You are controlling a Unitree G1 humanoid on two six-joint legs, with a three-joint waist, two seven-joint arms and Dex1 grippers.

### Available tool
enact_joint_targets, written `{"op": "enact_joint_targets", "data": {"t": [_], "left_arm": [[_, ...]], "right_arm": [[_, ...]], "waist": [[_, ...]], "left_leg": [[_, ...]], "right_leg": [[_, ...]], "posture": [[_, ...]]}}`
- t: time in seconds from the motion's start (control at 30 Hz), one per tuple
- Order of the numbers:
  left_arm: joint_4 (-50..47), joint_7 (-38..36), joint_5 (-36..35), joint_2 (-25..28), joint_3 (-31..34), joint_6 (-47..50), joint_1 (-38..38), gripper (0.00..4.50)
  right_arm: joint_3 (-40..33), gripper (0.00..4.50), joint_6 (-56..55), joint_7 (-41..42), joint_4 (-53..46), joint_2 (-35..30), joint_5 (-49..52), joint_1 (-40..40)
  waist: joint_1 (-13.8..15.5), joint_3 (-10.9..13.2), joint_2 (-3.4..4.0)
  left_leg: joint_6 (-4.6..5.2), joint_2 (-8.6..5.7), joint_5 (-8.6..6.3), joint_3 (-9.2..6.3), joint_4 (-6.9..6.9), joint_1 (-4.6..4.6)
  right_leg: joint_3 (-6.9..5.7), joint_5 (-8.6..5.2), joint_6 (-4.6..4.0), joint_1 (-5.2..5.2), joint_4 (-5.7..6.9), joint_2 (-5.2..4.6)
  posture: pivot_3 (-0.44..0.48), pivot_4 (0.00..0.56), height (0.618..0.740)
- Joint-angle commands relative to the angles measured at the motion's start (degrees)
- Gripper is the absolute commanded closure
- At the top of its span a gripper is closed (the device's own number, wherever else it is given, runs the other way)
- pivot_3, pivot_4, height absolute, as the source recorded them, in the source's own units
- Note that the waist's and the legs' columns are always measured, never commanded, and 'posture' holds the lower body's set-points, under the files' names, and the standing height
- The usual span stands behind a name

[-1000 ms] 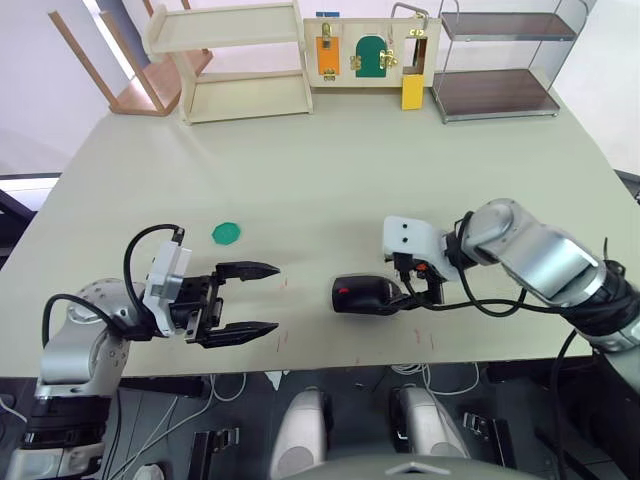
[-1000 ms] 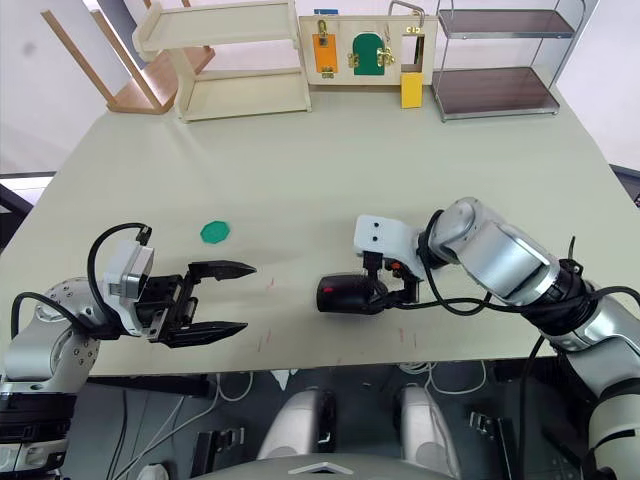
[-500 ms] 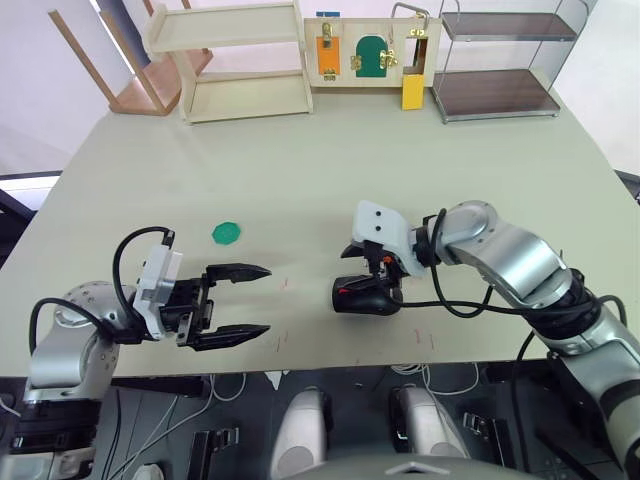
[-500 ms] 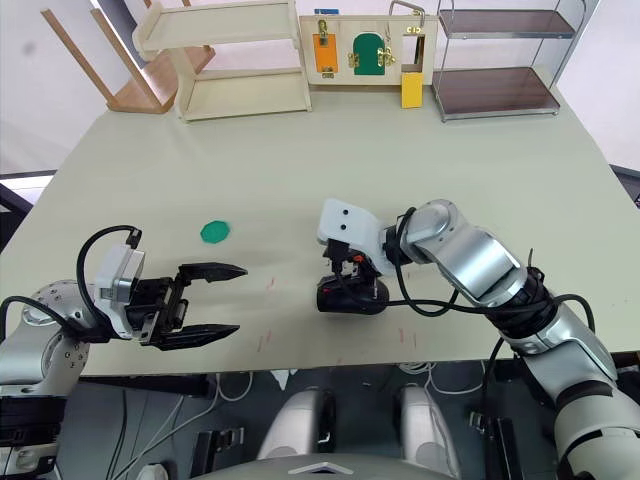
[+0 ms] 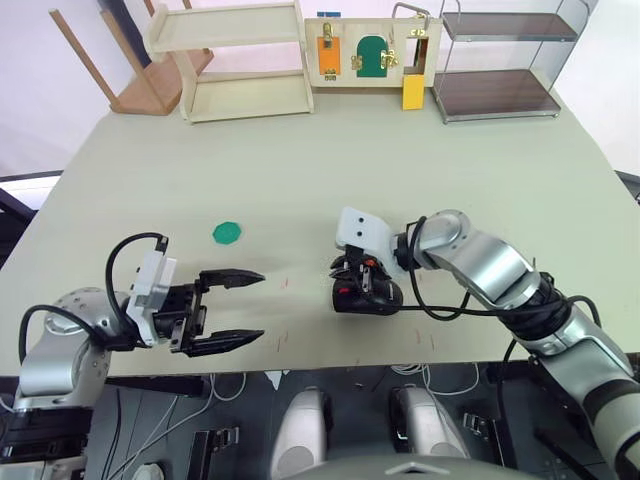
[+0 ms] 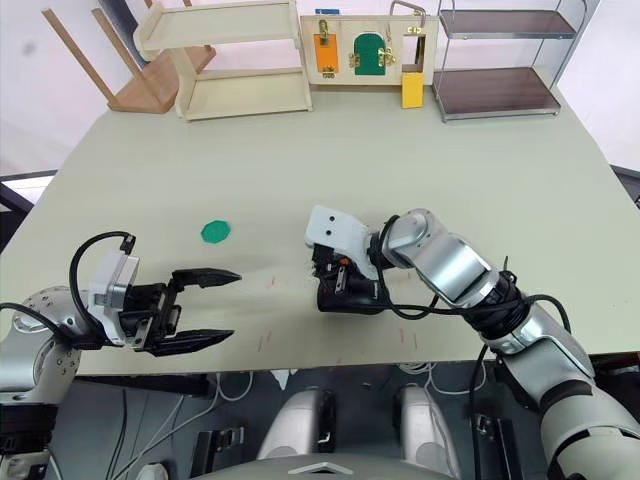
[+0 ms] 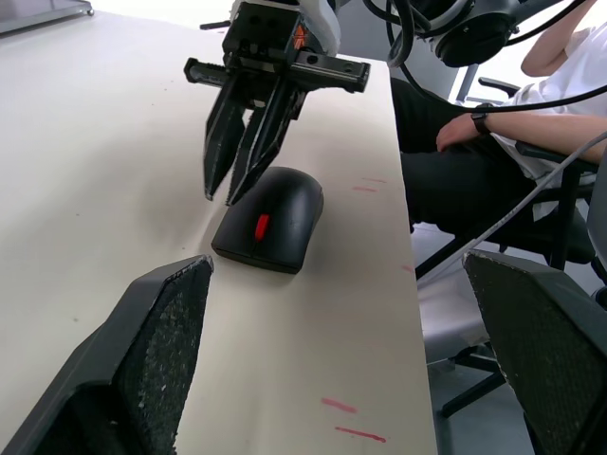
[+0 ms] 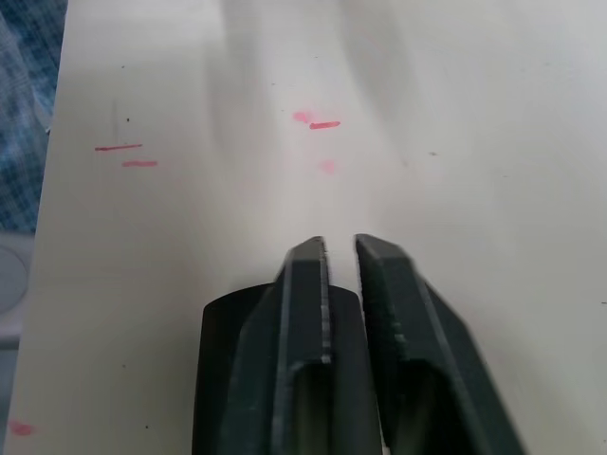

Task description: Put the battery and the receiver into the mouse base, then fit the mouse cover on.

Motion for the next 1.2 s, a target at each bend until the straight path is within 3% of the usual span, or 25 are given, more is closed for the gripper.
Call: {"op": "enact_joint_targets", "data": {"t": [0.03, 0.7, 0.83, 0.87, 1.2], "left_arm": [[-1.13, -0.82, -0.84, 0.88, 1.77, -0.35, 0.08, 0.0], [-1.02, -1.21, -0.74, 0.99, 1.68, -0.45, 0.8, 0.0], [-0.93, -1.17, -0.7, 0.91, 1.63, -0.49, 0.84, 0.0], [-0.9, -1.17, -0.67, 0.87, 1.6, -0.52, 0.84, 0.0], [-0.66, -1.22, -0.5, 0.64, 1.49, -0.95, 0.81, 0.0]], "right_arm": [[0.98, 4.03, 0.63, 0.05, -2.03, 0.26, -0.23, 0.13], [2.8, 4.03, 3.3, 0.24, -2.17, 1.4, -0.43, 0.16], [2.65, 2.92, 3.24, -0.26, -2.27, 1.52, -0.58, 0.06], [2.75, 2.32, 3.11, -0.4, -2.25, 1.47, -0.79, -0.02], [3.68, 2.32, 2.38, -0.38, -1.78, 1.21, -1.77, 0.01]], "waist": [[-0.01, 0.0, 0.0], [-0.02, 0.0, 0.0], [-0.02, 0.0, 0.0], [-0.02, 0.0, 0.0], [-0.02, 0.0, 0.0]], "left_leg": [[0.0, 0.0, 0.0, 0.0, 0.0, 0.0], [0.0, 0.0, 0.0, 0.0, 0.0, 0.0], [0.0, 0.0, 0.0, 0.0, 0.0, 0.0], [0.0, 0.0, 0.0, 0.0, 0.0, 0.0], [0.0, 0.0, 0.0, 0.0, -0.01, 0.0]], "right_leg": [[0.0, 0.0, 0.0, 0.0, 0.0, 0.0], [0.0, 0.0, 0.0, -0.01, -0.01, 0.0], [0.0, 0.0, 0.0, -0.01, -0.01, 0.0], [0.0, 0.0, 0.0, -0.01, -0.01, 0.0], [0.0, 0.0, 0.0, -0.01, -0.01, 0.0]], "posture": [[0.0, 0.15, 0.74], [0.0, 0.15, 0.74], [0.0, 0.15, 0.74], [0.0, 0.15, 0.74], [0.0, 0.15, 0.74]]}}
